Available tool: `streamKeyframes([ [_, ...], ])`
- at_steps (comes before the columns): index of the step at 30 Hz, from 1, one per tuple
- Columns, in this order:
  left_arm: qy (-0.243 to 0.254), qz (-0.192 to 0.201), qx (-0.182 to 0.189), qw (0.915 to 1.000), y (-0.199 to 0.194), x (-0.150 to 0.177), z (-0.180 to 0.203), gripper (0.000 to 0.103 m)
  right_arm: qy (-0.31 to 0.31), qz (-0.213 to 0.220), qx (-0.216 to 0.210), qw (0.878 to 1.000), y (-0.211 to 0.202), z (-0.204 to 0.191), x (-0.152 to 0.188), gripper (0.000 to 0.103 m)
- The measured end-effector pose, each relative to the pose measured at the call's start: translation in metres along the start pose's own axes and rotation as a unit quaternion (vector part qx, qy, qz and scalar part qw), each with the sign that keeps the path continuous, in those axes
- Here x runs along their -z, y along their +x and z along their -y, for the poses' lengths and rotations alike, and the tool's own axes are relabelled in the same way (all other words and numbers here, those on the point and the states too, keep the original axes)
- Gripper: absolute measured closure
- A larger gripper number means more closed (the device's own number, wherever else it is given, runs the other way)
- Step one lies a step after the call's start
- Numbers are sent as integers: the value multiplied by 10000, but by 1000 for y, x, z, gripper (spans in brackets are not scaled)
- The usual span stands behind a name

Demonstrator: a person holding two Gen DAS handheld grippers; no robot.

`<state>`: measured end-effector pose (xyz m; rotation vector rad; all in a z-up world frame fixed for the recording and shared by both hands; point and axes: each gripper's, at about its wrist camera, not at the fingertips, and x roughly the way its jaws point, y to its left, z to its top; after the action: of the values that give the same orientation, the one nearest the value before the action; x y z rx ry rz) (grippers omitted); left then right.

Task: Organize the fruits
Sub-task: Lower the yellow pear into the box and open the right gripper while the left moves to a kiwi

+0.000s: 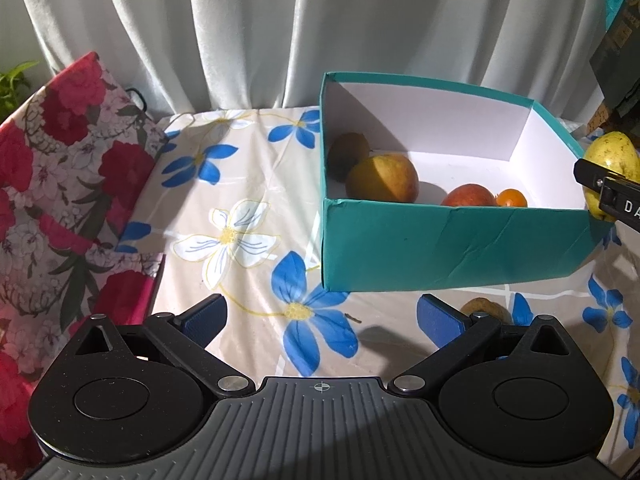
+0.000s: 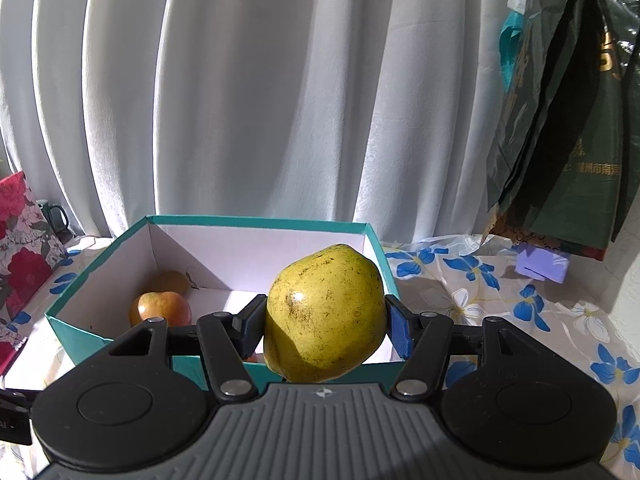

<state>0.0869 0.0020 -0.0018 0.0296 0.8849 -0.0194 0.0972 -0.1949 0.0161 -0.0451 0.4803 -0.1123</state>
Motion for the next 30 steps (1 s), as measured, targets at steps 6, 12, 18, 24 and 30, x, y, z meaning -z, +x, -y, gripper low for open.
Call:
streamKeyframes([
  [6,61,-52,-19,10000,6,-3,4,0,-141,36,13,9999,9,-1,1,42],
  [12,125,-93,-29,9999,10,-5,6,0,-192,-85,-17,9998,21,-2,0,42],
  [18,149,-148,-35,9998,15,-7,7,0,-140,-487,-52,9987,39,-1,4,42],
  [24,164,-211,-21,9996,20,-8,9,0,80,-607,-182,9980,43,5,8,42],
  [30,219,-230,-3,9995,20,-7,11,0,100,-628,-218,9977,43,7,8,42],
])
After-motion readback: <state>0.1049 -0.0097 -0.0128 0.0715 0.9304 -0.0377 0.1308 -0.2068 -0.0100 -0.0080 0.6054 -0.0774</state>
